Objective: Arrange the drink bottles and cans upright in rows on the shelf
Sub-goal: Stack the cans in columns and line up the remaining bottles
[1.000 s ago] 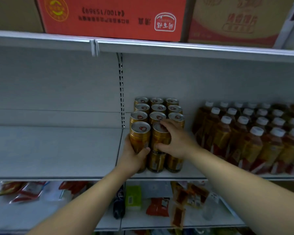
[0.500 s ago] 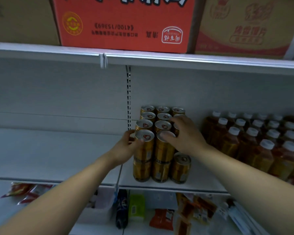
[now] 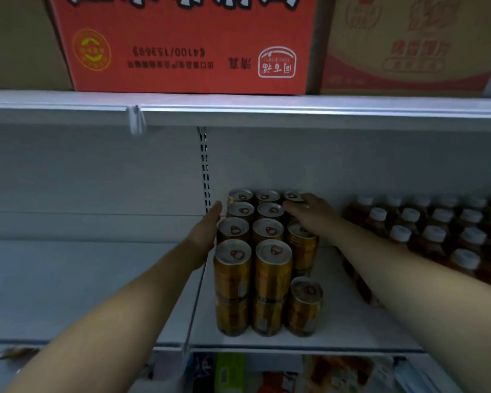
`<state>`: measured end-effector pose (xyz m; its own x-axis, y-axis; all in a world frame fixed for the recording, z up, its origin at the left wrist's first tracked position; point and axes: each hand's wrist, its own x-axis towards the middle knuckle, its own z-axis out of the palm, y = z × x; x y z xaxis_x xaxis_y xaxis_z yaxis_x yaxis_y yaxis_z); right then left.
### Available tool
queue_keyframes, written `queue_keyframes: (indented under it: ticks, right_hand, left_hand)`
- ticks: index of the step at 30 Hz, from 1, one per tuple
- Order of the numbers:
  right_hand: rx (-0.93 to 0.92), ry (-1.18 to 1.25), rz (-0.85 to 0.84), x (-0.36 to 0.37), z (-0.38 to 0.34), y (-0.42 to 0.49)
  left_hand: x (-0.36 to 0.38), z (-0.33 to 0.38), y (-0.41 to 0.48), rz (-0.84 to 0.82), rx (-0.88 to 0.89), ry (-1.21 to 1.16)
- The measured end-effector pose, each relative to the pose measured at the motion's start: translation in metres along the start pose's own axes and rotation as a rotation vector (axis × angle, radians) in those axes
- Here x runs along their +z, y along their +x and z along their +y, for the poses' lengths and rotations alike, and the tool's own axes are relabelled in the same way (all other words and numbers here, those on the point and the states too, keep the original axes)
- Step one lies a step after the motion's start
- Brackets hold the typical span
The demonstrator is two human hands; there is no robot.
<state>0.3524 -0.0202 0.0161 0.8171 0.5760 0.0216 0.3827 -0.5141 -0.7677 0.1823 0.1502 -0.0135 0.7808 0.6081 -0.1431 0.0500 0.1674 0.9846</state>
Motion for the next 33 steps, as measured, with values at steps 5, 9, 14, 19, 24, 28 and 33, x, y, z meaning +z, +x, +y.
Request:
queue_keyframes:
  ticks: [5,9,14,19,24,28,33]
  right_hand:
    - [0.079,0.263,-0.080,0.004,0.014,0.022]
    - [0.045,0.313,-0.108,0.007,0.021,0.030]
    - [0.003,0.284,-0.134,0.003,0.024,0.034]
    - [-0.007,0.265,-0.123,0.000,0.028,0.029]
    - [0.007,0.256,-0.099,-0.002,0.023,0.030]
    - [-0.021,0.177,-0.053,0.004,0.024,0.038]
    - [-0.025,0.158,-0.007,0.002,0.027,0.037]
  left_hand:
    - [0.002,-0.022,0.019,-0.230,-0.024,-0.339]
    - [0.008,-0.031,0.025,-0.262,-0.029,-0.488]
    - [0.018,-0.029,0.028,-0.270,-0.037,-0.502]
    - [0.013,-0.031,0.031,-0.213,-0.097,-0.426]
    - [0.008,-0.010,0.036,-0.123,-0.054,-0.218]
    - [0.017,-0.004,0.041,-0.135,0.025,-0.182]
    - [0.020,0.002,0.030,-0.096,0.047,-0.134]
